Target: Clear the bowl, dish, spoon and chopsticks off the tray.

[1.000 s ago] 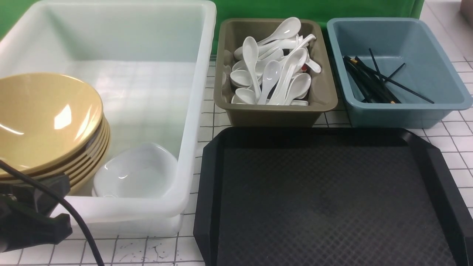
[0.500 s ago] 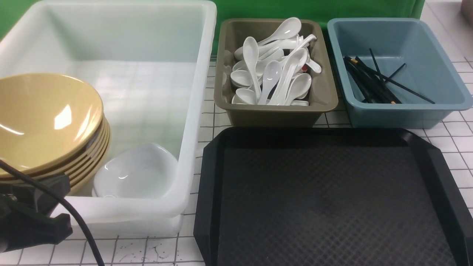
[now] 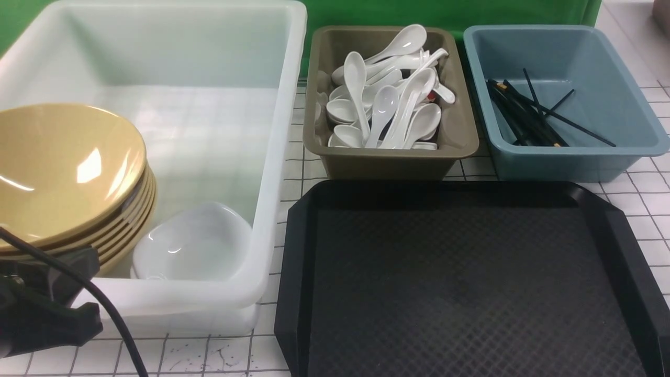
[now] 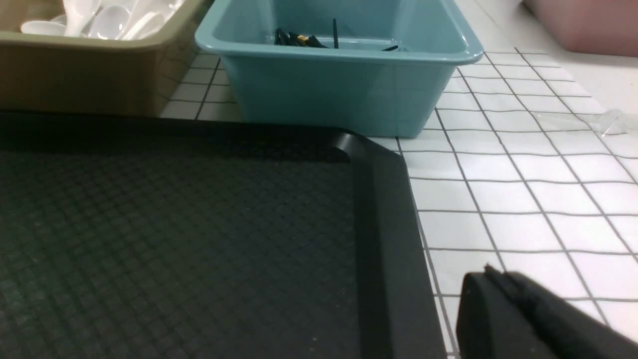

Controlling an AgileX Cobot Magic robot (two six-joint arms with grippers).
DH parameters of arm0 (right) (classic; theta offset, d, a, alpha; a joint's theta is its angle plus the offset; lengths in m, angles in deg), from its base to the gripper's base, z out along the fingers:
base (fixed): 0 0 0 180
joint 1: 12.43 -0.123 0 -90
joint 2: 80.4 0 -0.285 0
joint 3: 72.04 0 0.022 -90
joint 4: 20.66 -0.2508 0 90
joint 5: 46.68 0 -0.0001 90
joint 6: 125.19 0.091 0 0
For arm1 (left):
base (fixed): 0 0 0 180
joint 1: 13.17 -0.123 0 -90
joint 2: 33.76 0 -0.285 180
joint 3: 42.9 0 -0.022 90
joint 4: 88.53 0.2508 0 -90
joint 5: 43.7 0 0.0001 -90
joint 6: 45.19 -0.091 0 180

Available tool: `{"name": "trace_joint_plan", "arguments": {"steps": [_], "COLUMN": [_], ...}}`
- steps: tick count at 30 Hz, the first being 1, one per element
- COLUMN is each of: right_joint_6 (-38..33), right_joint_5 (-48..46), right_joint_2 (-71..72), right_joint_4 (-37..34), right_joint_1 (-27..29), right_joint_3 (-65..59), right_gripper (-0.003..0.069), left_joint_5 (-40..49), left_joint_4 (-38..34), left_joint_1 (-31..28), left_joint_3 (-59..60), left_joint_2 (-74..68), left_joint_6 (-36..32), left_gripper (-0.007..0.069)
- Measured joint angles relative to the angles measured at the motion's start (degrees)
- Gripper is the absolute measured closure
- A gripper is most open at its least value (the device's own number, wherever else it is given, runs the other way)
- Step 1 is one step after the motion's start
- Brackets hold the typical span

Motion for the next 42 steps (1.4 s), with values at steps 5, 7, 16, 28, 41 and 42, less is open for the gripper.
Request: {"name": "trace_joint_plan", "arguments": {"steps": [5,7,16,28,41,42], "right_joint_6": [0.00,0.00,0.00,0.00,0.00,0.00], "right_joint_5": [-0.06,-0.06,-0.13,-0.15,-0.15,-0.15], "right_joint_2": [0.00,0.00,0.00,0.07,0.07,0.07], "right_joint_4": [0.00,0.00,0.00,0.00,0.00,0.00], "right_joint_1": [0.00,0.00,0.00,0.00,0.00,0.00], "right_joint_3": [0.00,0.00,0.00,0.00,0.00,0.00], "right_gripper": [0.0619,0.0617,0.0612,0.0604,0.0591,0.0589], "left_joint_5": [-1.56,-3.15,-15.98,-12.08,-12.08,-12.08], "left_joint_4": [-0.77,-0.92,10.47,16.64,18.05,18.05], "left_joint_1": [2.83,3.04,1.24,-3.29,-3.29,-3.29], "left_joint_3": [1.61,3.59,17.91,27.27,27.27,27.27], "left_joint_2": [3.37,5.77,31.88,32.82,32.82,32.82], "left_joint_6": [0.00,0.00,0.17,12.09,12.19,12.19], "left_gripper": [0.0636,0.0636,0.0636,0.0636,0.0636,0.0636]}}
